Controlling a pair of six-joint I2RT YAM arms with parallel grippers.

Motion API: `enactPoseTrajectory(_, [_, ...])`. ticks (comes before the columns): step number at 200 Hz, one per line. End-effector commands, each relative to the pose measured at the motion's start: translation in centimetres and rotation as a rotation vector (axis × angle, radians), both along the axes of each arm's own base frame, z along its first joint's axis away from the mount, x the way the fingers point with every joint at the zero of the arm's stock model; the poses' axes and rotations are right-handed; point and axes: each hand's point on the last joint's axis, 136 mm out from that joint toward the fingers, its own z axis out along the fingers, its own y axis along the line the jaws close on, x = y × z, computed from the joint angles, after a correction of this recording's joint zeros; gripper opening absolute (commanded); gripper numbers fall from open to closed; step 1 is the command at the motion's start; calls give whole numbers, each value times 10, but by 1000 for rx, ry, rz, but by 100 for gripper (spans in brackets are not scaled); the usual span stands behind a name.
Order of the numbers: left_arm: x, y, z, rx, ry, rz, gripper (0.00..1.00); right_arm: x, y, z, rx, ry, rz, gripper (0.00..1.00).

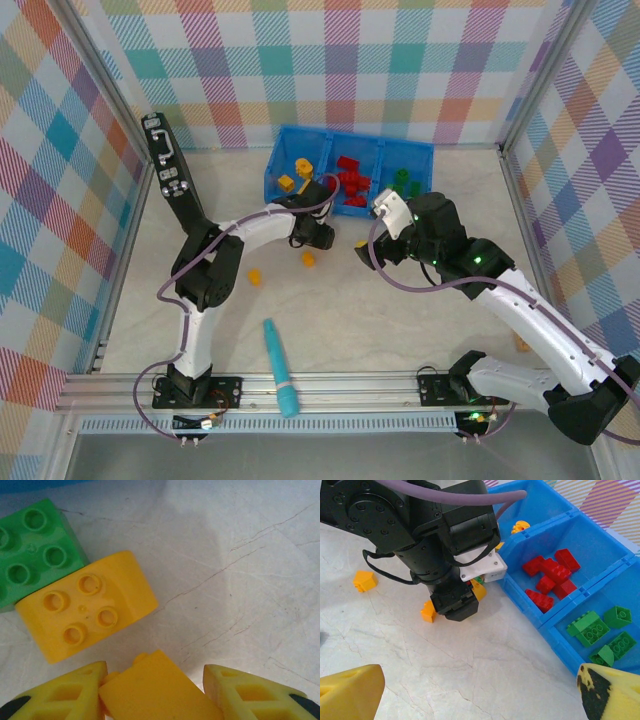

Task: Sort the legos into containers by color
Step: Pick up the lego from the center of the table, then place the lego in the container.

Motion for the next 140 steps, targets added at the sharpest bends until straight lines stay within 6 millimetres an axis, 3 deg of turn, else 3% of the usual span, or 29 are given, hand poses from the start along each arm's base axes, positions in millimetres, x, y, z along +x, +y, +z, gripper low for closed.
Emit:
enactPoseTrajectory(1, [-4, 3, 3, 25, 4, 2, 32, 3, 0, 5, -1, -47, 1, 99])
enactPoseTrajectory(12, [-2, 10, 14, 34, -24, 17, 31, 3, -1, 4, -7, -47, -3, 99])
enactPoseTrajectory(29, [7, 23, 47, 27, -101, 54, 30, 3, -3, 4, -9, -52, -8, 99])
enactPoseTrajectory(57, [37, 42, 116, -19, -285, 136, 30, 2, -4, 4, -5, -51, -8, 99])
enactPoseTrajectory(74, [59, 51, 144, -42, -382, 183, 30, 2, -3, 3, -2, -50, -9, 99])
enactPoseTrajectory(99, [90, 60, 156, -51, -453, 239, 30, 2, -3, 5, 2, -52, -8, 99])
enactPoseTrajectory(140, [131, 73, 132, -47, -480, 338, 37, 0, -5, 10, -1, -63, -9, 99])
